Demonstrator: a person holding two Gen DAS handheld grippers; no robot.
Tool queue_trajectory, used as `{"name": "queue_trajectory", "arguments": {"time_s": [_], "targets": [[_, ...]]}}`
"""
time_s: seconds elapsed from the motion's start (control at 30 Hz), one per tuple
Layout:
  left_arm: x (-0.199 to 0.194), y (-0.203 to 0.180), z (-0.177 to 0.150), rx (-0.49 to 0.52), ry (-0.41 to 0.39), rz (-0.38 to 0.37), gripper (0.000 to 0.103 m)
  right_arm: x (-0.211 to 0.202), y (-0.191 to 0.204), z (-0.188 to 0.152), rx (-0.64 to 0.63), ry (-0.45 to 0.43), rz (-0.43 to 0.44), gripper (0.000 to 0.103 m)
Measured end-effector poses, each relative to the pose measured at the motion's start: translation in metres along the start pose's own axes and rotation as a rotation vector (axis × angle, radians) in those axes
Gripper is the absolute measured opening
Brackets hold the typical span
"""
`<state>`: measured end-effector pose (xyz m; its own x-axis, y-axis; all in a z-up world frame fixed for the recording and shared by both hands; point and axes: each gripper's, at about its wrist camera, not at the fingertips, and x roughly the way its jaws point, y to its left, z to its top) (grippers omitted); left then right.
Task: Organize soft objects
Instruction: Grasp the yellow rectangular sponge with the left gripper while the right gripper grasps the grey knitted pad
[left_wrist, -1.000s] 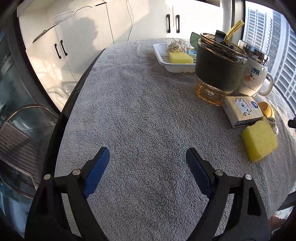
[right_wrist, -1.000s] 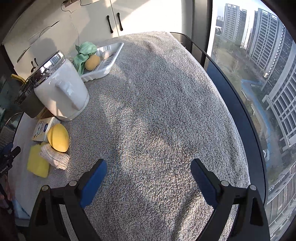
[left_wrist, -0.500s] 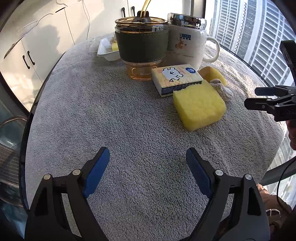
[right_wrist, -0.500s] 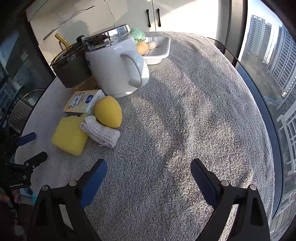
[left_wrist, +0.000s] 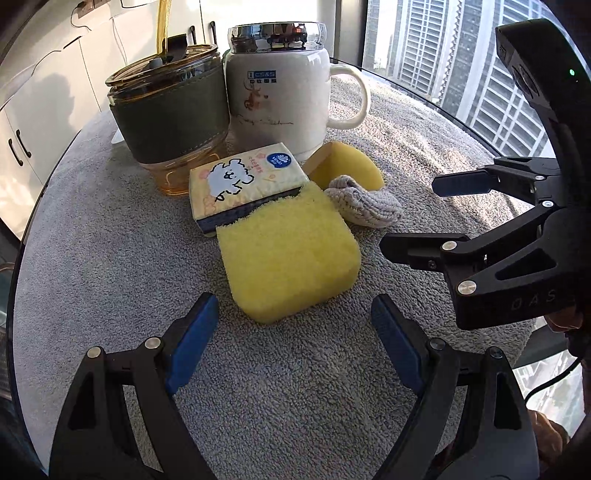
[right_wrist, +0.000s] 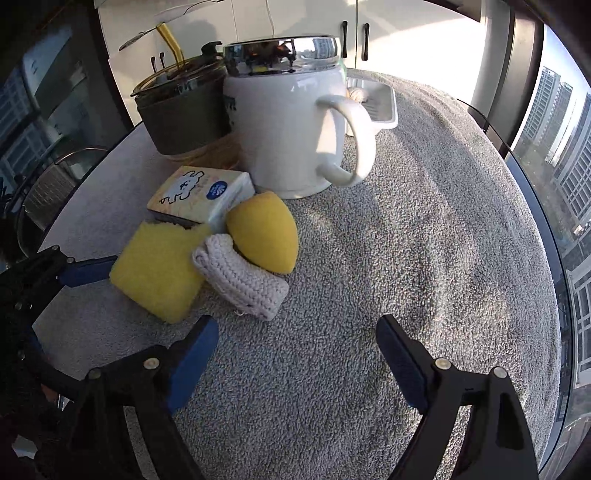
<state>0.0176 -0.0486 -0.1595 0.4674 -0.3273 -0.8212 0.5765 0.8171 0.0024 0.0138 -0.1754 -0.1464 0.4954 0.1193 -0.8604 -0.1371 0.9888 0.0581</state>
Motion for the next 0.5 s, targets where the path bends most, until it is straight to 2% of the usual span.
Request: {"name": "queue_trajectory", "arguments": {"time_s": [0.23, 0.5], "targets": [[0.010, -0.007, 0.016, 0.002, -0.035, 0.032, 0.085, -0.012, -0.005, -0.008, 0.019, -0.012, 0.004, 0.089], [0.022, -0.002, 0.026, -0.075, -0.048, 0.007, 0.087, -0.013, -0.026, -0.008, 0.099, -0.011, 0.027, 0.089]]}}
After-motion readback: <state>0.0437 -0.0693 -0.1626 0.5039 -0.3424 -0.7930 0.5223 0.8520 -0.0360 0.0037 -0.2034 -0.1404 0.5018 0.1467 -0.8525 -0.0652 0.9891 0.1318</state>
